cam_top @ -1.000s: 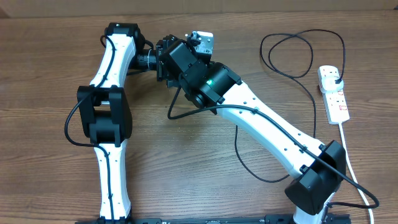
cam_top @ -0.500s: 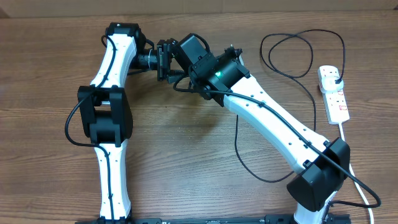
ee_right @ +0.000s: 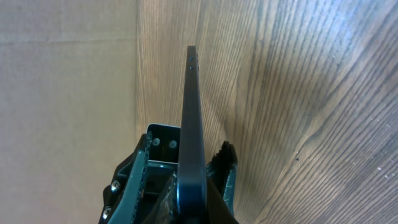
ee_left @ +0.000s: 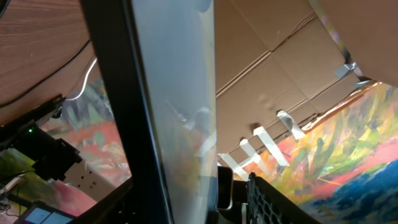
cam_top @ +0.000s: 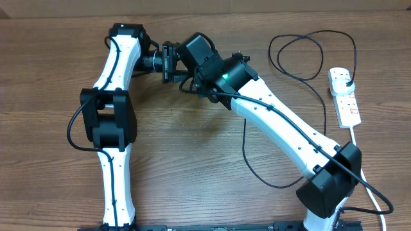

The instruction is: Plug charger to phone and switch on socket

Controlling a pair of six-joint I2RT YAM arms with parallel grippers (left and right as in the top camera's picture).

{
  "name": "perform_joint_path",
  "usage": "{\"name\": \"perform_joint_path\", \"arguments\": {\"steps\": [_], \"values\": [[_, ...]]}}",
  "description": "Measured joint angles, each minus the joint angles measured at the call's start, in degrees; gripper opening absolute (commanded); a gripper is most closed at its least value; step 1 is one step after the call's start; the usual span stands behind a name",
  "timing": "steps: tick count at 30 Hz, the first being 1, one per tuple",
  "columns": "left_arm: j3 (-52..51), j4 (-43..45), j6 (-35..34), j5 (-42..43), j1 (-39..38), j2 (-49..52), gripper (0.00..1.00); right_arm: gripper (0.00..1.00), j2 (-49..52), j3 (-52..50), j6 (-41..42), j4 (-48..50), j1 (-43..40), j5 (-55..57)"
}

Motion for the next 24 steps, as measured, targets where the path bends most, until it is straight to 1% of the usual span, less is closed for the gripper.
{"name": "perform_joint_path", "arguments": {"steps": [2, 3, 8, 11, 13, 15, 21, 24], "values": [[0.0, 0.0, -0.5, 0.0, 0.0, 0.0, 0.43, 0.06, 0.0, 0.0, 1.4, -0.2, 0.0, 0.0], [0.0, -0.1, -0.7, 0.0, 0.0, 0.0, 0.41, 0.06, 0.0, 0.0, 2.0, -0.2, 0.0, -0.1], [0.0, -0.1, -2.4, 0.0, 0.0, 0.0, 0.41, 0.07, 0.0, 0.0, 2.7, -0.1, 0.0, -0.4], [0.0, -0.2, -2.8, 0.0, 0.0, 0.0, 0.38, 0.08, 0.0, 0.0, 3.1, -0.1, 0.0, -1.1], [0.0, -0.1, -3.0, 0.0, 0.0, 0.0, 0.31, 0.09, 0.0, 0.0, 3.3, -0.1, 0.0, -1.5], [0.0, -0.1, -3.4, 0.0, 0.0, 0.0, 0.28, 0.1, 0.0, 0.0, 3.4, 0.1, 0.0, -1.6], [0.0, -0.1, -3.7, -0.1, 0.0, 0.0, 0.28, 0.09, 0.0, 0.0, 3.5, 0.2, 0.0, -1.7], [0.0, -0.1, -3.7, -0.1, 0.0, 0.0, 0.25, 0.09, 0.0, 0.0, 3.5, 0.1, 0.0, -1.7]]}}
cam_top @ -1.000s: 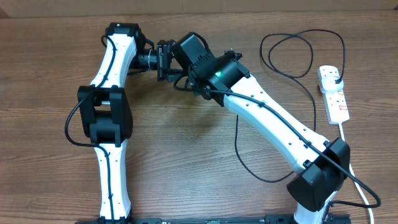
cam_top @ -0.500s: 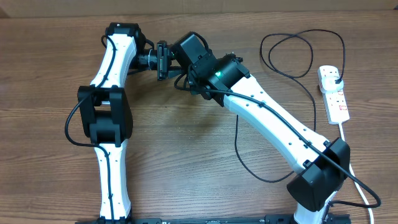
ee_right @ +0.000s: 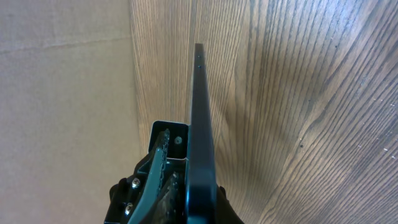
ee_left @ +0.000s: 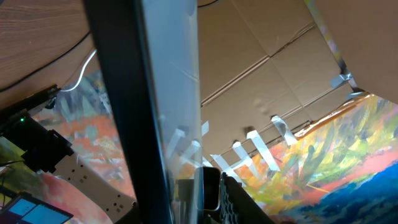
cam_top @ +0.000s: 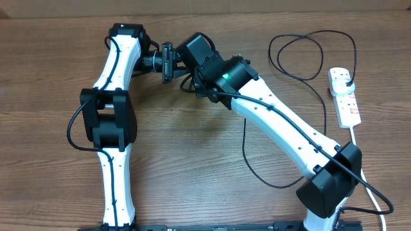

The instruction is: Plug charger to phone and switch on socket

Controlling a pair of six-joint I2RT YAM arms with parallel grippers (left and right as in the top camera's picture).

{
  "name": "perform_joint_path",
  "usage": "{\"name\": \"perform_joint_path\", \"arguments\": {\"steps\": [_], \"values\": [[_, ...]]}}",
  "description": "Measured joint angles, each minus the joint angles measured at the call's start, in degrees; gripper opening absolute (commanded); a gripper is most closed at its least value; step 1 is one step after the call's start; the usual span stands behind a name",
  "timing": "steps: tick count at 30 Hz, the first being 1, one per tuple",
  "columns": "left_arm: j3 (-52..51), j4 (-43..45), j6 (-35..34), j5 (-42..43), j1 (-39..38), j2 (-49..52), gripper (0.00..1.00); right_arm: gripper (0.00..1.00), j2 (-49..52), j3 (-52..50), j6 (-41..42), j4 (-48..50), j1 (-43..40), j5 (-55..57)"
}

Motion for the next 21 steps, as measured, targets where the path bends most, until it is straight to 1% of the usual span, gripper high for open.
{"name": "perform_joint_path", "arguments": {"steps": [1, 3, 5, 7, 8, 12, 13, 14, 15, 16, 17, 18, 19, 21], "values": [[0.0, 0.0, 0.0, 0.0, 0.0, 0.0, 0.24, 0.09, 0.0, 0.0, 0.0, 0.0, 0.0, 0.0], [0.0, 0.0, -0.2, -0.2, 0.0, 0.0, 0.12, 0.13, 0.0, 0.0, 0.0, 0.2, 0.0, 0.0], [0.0, 0.0, -0.4, -0.5, 0.0, 0.0, 0.04, 0.25, 0.0, 0.0, 0.1, 0.2, 0.0, 0.0], [0.0, 0.0, -0.3, -0.7, 0.0, 0.0, 0.04, 0.42, 0.0, 0.0, -0.3, 0.1, 0.0, -0.1], [0.0, 0.1, -0.3, -0.9, 0.0, 0.0, 0.04, 0.43, 0.0, 0.0, -0.9, 0.4, 0.0, -0.3], [0.0, 0.0, -0.4, -0.9, 0.0, 0.0, 0.04, 0.52, 0.0, 0.0, -3.9, 0.7, 0.0, -0.7], [0.0, 0.1, -0.4, -1.0, 0.0, 0.0, 0.04, 0.6, 0.0, 0.0, -4.6, 0.7, 0.0, -0.7], [0.0, 0.1, -0.4, -1.0, 0.0, 0.0, 0.04, 0.65, 0.0, 0.0, -5.6, 0.7, 0.0, -0.7], [0.0, 0.3, -0.3, -1.0, 0.0, 0.0, 0.04, 0.73, 0.0, 0.0, -7.4, 0.7, 0.0, -0.7], [0.0, 0.5, -0.3, -1.1, 0.0, 0.0, 0.04, 0.75, 0.0, 0.0, -9.3, 0.6, 0.0, -0.8], [0.0, 1.2, 0.0, -1.1, 0.0, 0.0, 0.04, 0.79, -0.2, 0.0, -12.0, 0.6, -0.1, -1.0], [0.0, 2.8, 0.4, -1.1, 0.0, 0.0, 0.04, 0.82, -0.4, 0.0, -14.6, 0.5, -0.3, -1.0], [0.0, 4.5, 1.4, -1.2, 0.0, 0.0, 0.04, 0.84, -1.2, 0.0, -19.2, 0.5, -0.9, -1.2], [0.0, 7.4, 3.2, -1.3, 0.0, 0.0, 0.04, 0.9, -2.5, 0.0, -24.3, 0.1, -1.7, -1.3]]}}
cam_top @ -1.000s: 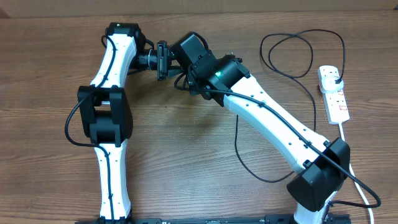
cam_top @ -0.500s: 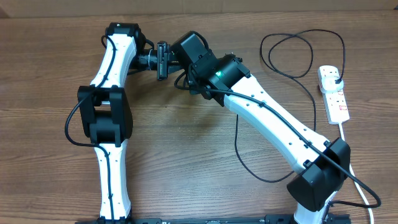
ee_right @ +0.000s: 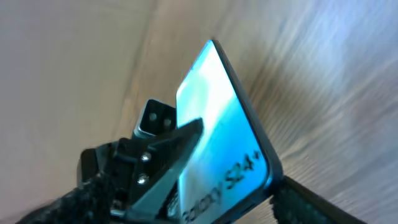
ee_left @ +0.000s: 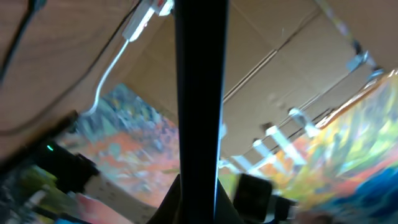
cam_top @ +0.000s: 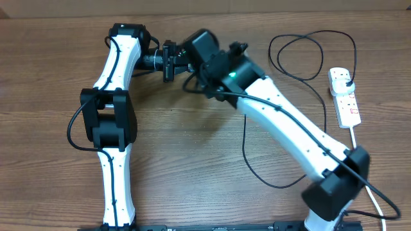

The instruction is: Plug charger to phone and switch on socket

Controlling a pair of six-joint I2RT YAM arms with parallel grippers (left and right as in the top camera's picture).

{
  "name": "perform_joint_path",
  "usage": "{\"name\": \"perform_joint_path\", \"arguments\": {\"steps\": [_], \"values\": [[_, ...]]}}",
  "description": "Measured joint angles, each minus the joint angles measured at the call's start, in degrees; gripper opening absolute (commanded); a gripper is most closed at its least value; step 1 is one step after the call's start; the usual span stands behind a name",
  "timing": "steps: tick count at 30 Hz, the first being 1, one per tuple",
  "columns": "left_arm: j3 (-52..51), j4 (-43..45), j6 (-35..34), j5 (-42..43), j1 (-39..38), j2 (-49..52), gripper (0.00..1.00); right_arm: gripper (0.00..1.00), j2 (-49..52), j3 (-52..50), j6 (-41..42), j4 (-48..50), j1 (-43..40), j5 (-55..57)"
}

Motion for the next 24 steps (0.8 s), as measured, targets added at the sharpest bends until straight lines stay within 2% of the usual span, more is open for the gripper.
{"name": "perform_joint_path", "arguments": {"steps": [3, 6, 11, 15, 18, 23, 24], "values": [[0.0, 3.9, 4.5, -2.9, 0.0, 0.0, 0.04, 0.98, -5.0, 0.0, -9.2, -4.3, -3.5, -0.3], [0.0, 3.7, 12.4, -8.6, 0.0, 0.0, 0.04, 1.0, -11.1, 0.6, -19.7, -11.4, -10.5, -2.7], [0.1, -3.9, 28.8, -11.6, 0.0, 0.0, 0.04, 1.0, -12.3, 0.2, -43.4, -22.3, -21.2, -6.9], [0.1, 0.4, 35.9, -13.5, 0.2, -2.4, 0.04, 1.0, -9.9, -4.6, -50.5, -23.8, -24.7, -7.9], [0.1, 5.5, 36.5, -19.5, 0.4, -8.7, 0.04, 1.0, -7.6, -9.9, -52.7, -20.9, -25.2, -9.2], [0.5, 9.1, 27.0, -38.6, 0.4, -22.3, 0.04, 0.99, -5.2, -15.7, -55.1, -15.1, -24.3, -14.6], [0.8, 9.1, 25.7, -41.1, 0.4, -23.8, 0.04, 0.95, -4.7, -17.0, -55.8, -13.4, -23.7, -15.8]]}}
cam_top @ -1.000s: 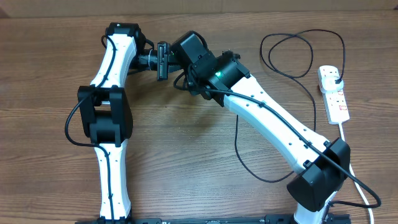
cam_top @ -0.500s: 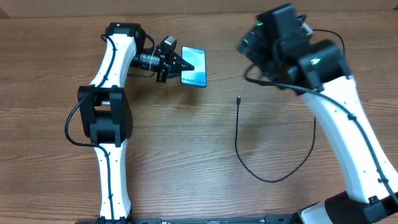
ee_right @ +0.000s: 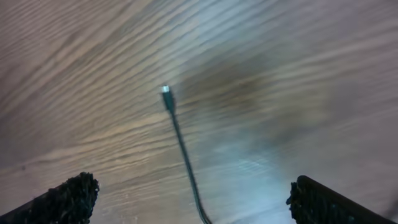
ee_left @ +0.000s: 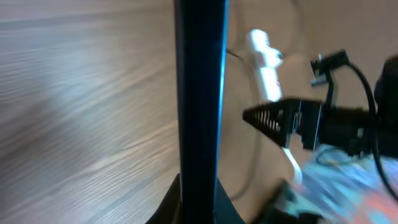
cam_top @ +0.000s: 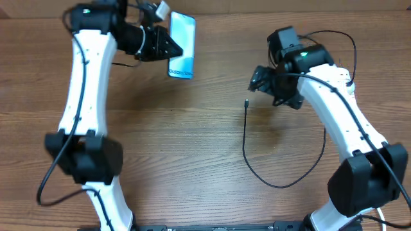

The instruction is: Plug charger to phone and switch on socket

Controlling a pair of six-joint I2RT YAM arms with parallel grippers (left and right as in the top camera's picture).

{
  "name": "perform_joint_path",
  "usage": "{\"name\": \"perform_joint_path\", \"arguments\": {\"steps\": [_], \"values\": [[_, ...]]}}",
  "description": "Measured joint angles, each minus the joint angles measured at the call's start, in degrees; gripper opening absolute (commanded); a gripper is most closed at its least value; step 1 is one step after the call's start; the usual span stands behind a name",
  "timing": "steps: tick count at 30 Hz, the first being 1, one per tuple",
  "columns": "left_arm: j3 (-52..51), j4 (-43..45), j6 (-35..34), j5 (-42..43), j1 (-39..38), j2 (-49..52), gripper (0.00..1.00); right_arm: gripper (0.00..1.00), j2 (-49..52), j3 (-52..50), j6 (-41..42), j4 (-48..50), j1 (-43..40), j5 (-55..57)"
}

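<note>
The phone (cam_top: 181,45), its screen lit blue, is held off the table at the back left with my left gripper (cam_top: 168,45) shut on its edge. In the left wrist view the phone (ee_left: 200,93) stands edge-on between the jaws. The black charger cable (cam_top: 244,138) lies on the table, its plug end (cam_top: 246,102) pointing to the back. My right gripper (cam_top: 260,80) hovers open just above and to the right of that end. In the right wrist view the plug (ee_right: 166,93) lies between the spread fingertips (ee_right: 74,196). The white socket strip (ee_left: 264,56) shows blurred in the left wrist view.
The cable loops at the back right (cam_top: 308,45) and curves across the wooden table (cam_top: 192,160) towards the front. A cardboard wall runs along the table's back edge.
My right gripper has left the phone and moved right, over the cable's plug end. My left arm has swung left and back, carrying the phone flat-on to the overhead camera.
Both grippers met at the back middle, the phone edge-on between the right fingers and in the left jaws. Then the right fingers stood open with the phone in the left gripper alone. Now the arms are apart, left holding the phone, right above the plug.
</note>
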Motion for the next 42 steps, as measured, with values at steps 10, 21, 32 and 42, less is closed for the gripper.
{"name": "perform_joint_path", "arguments": {"steps": [10, 21, 32, 42], "values": [[0.1, -2.1, -6.6, -15.0, 0.0, -0.8, 0.04, 0.65, 8.0, -3.2, -3.5, 6.6, 3.3, -2.9], [0.0, -2.7, -6.7, -15.7, 0.0, -0.8, 0.04, 0.53, 14.5, -3.4, -7.8, 10.0, 3.4, -0.7], [0.0, -3.0, -6.7, -15.8, 0.0, -0.8, 0.04, 0.52, 17.3, -3.4, -8.3, 13.9, 3.7, 2.6], [0.0, -3.0, -6.7, -15.8, 0.0, -0.8, 0.04, 0.51, 17.4, -5.0, -8.2, 17.2, 8.0, 5.2]]}}
